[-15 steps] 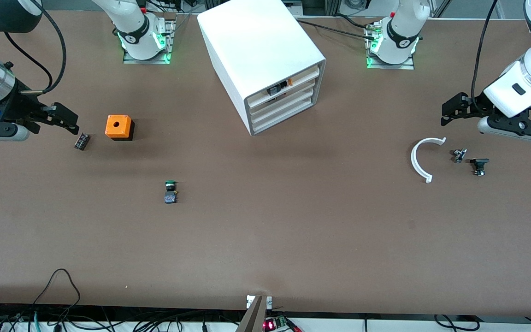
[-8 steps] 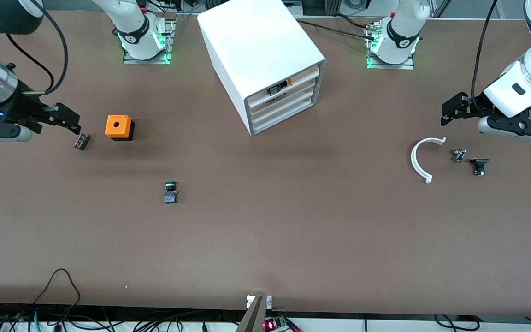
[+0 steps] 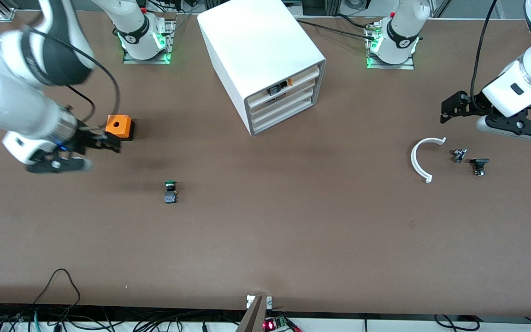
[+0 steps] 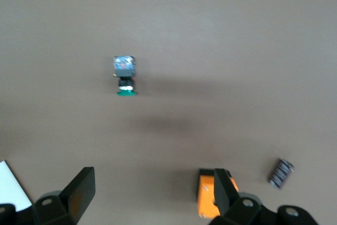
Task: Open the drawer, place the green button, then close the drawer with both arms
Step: 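Grasp the button with the right gripper while the left gripper reaches the drawer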
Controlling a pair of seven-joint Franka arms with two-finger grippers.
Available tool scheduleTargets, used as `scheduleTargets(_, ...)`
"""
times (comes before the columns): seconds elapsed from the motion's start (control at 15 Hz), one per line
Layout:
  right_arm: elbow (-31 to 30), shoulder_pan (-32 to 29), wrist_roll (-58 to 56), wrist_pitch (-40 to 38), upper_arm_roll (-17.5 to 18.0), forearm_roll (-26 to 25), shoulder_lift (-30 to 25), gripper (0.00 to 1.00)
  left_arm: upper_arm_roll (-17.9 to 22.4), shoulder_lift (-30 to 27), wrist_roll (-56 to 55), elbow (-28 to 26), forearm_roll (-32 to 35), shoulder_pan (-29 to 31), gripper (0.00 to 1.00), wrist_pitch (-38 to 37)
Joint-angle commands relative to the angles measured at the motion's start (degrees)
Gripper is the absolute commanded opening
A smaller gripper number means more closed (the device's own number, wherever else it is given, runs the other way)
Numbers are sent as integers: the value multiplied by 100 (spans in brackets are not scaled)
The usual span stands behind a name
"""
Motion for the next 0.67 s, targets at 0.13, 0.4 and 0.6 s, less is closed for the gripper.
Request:
scheduleTargets(0.13,65,242,3,822,-19,60,636,100,-89,218,187,160,-641,-173,100,-825)
scheduleTargets(0.4,38,348,20,1578,-10,77,1243,100,-89,437,967,55,-1819,-111,100,-1265)
scheduleTargets(0.6,38,453,169,2018,-10,86,1612,100,-89,718,1241,-373,-2565,-58,100,-1381)
